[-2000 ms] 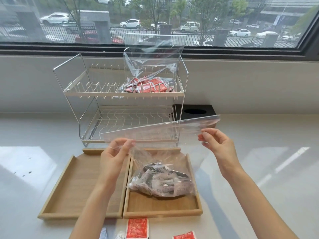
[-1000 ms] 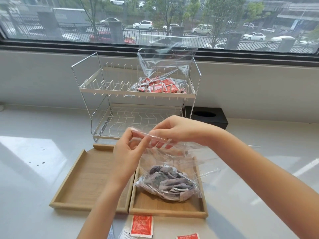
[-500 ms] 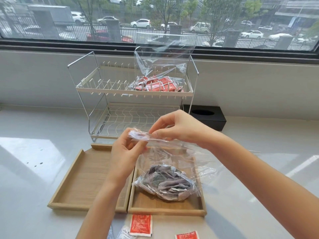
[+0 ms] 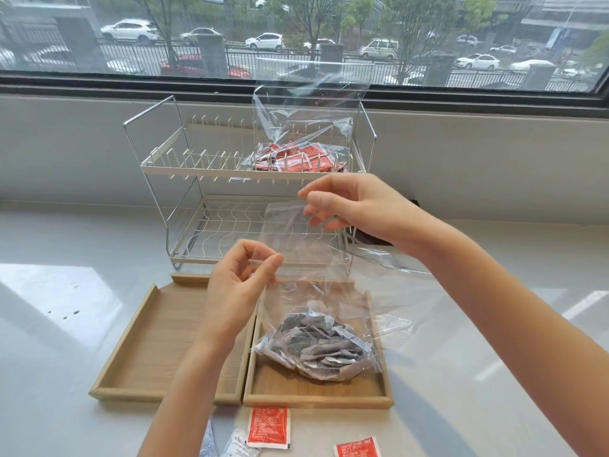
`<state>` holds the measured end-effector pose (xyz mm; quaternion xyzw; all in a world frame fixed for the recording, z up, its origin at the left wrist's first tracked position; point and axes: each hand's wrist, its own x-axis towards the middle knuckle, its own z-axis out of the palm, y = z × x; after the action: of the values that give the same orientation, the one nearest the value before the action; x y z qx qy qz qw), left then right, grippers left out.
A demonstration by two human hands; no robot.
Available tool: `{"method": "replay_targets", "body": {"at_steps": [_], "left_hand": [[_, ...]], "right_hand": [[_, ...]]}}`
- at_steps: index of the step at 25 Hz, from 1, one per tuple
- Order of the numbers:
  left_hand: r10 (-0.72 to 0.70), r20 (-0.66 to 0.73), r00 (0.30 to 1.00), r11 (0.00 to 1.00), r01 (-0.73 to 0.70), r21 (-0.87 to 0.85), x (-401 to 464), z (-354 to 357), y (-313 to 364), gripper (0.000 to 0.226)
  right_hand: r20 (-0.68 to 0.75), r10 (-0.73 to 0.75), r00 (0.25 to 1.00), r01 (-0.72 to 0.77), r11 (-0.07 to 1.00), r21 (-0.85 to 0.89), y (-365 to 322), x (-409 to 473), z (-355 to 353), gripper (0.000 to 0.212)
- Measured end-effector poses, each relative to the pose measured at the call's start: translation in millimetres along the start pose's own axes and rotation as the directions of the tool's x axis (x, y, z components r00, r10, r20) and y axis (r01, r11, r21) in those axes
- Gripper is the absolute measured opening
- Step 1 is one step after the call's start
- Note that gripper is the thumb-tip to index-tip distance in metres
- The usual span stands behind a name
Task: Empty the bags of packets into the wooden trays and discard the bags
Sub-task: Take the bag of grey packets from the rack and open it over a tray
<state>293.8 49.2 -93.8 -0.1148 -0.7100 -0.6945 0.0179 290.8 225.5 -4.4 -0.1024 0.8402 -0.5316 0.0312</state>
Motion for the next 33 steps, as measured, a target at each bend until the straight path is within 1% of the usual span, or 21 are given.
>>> {"method": "replay_targets", "body": {"at_steps": [2, 3, 4, 5, 7, 9, 11, 12, 14, 16, 18, 20, 21, 23, 25, 26, 28, 29, 31, 32, 33], "left_hand": [[0.000, -0.020, 1.000, 1.000, 0.000, 0.003, 0.7, -1.5, -0.5, 0.008], [-0.002, -0.035, 0.999, 1.000, 0.002, 0.010, 0.9, -2.5, -0.9, 0.008], [-0.005, -0.047, 0.999, 1.000, 0.006, 0.015, 0.9, -3.3, -0.9, 0.007], [-0.006, -0.056, 0.998, 1.000, 0.007, 0.021, 1.4, -4.0, -1.3, 0.007], [-0.009, -0.061, 0.998, 0.999, 0.011, 0.032, 3.1, -3.5, -1.5, 0.008], [-0.012, -0.043, 0.999, 0.999, 0.013, 0.036, 4.7, -0.2, -0.9, 0.010], [-0.003, -0.004, 1.000, 0.999, 0.003, 0.039, 4.6, 4.4, -0.1, 0.012], [0.000, 0.007, 1.000, 0.999, 0.000, 0.038, 4.3, 5.9, 0.2, 0.012], [0.004, -0.006, 1.000, 1.000, -0.004, 0.030, 5.0, 6.5, -0.1, 0.011], [0.009, -0.037, 0.999, 1.000, -0.008, 0.027, 6.2, 4.9, -0.8, 0.011], [0.010, -0.062, 0.998, 1.000, -0.008, 0.027, 7.3, 4.5, -0.9, 0.012], [0.007, -0.070, 0.997, 0.999, -0.005, 0.032, 7.3, 5.8, -0.6, 0.013], [0.009, -0.066, 0.998, 0.999, -0.006, 0.039, 7.4, 7.0, -0.2, 0.012], [0.022, -0.046, 0.999, 0.998, -0.019, 0.061, 7.2, 9.1, 0.6, 0.011], [0.038, -0.039, 0.999, 0.996, -0.035, 0.078, 6.6, 9.8, 0.9, 0.012], [0.041, -0.044, 0.998, 0.996, -0.038, 0.078, 6.3, 9.5, 1.2, 0.012], [0.042, -0.059, 0.997, 0.997, -0.038, 0.069, 5.8, 7.8, 1.0, 0.011], [0.042, -0.069, 0.997, 0.997, -0.037, 0.066, 5.6, 6.5, 0.4, 0.011], [0.040, -0.086, 0.996, 0.997, -0.033, 0.073, 5.7, 4.4, -0.7, 0.009], [0.042, -0.088, 0.995, 0.996, -0.035, 0.079, 5.8, 4.3, -0.6, 0.009], [0.050, -0.083, 0.995, 0.995, -0.043, 0.086, 6.1, 5.1, -0.3, 0.009]], "right_hand": [[0.140, 0.133, 0.981, -0.118, 0.986, -0.115, 9.5, -3.8, -6.6, 0.026], [0.202, 0.177, 0.963, -0.144, 0.975, -0.170, 14.8, -7.7, -10.0, 0.029], [0.236, 0.193, 0.952, -0.143, 0.967, -0.212, 18.7, -12.2, -13.5, 0.027], [0.237, 0.187, 0.953, -0.129, 0.962, -0.239, 20.9, -16.5, -17.0, 0.021], [0.174, 0.143, 0.974, -0.102, 0.969, -0.224, 20.5, -21.8, -25.2, 0.013], [0.074, 0.074, 0.995, -0.059, 0.981, -0.186, 15.5, -24.0, -35.7, 0.010], [0.005, 0.011, 1.000, -0.010, 0.980, -0.199, 8.9, -24.4, -43.8, 0.009], [-0.005, 0.006, 1.000, -0.007, 0.977, -0.214, 7.9, -24.9, -45.8, 0.012], [0.028, 0.073, 0.997, -0.066, 0.974, -0.217, 11.0, -28.0, -49.9, 0.022], [0.113, 0.201, 0.973, -0.170, 0.957, -0.235, 20.7, -34.8, -56.4, 0.029], [0.170, 0.256, 0.952, -0.199, 0.935, -0.294, 30.4, -43.4, -65.5, 0.024], [0.163, 0.219, 0.962, -0.161, 0.937, -0.311, 33.1, -50.1, -72.8, 0.013], [0.132, 0.179, 0.975, -0.134, 0.948, -0.290, 32.3, -51.7, -76.1, 0.013], [0.023, 0.092, 0.996, -0.084, 0.969, -0.233, 28.6, -52.0, -83.0, 0.015], [-0.046, 0.036, 0.998, -0.045, 0.977, -0.210, 24.3, -51.2, -87.4, 0.010], [-0.043, 0.042, 0.998, -0.050, 0.976, -0.211, 24.2, -51.3, -88.5, 0.013], [0.026, 0.127, 0.992, -0.117, 0.962, -0.245, 30.4, -54.2, -91.8, 0.034], [0.073, 0.178, 0.981, -0.153, 0.951, -0.269, 35.0, -56.8, -93.0, 0.035], [0.103, 0.218, 0.970, -0.180, 0.939, -0.293, 41.8, -62.4, -96.0, 0.017], [0.066, 0.202, 0.977, -0.176, 0.945, -0.277, 42.7, -64.8, -99.1, 0.009], [0.008, 0.167, 0.986, -0.159, 0.955, -0.251, 42.0, -66.6, -103.3, 0.009]]}}
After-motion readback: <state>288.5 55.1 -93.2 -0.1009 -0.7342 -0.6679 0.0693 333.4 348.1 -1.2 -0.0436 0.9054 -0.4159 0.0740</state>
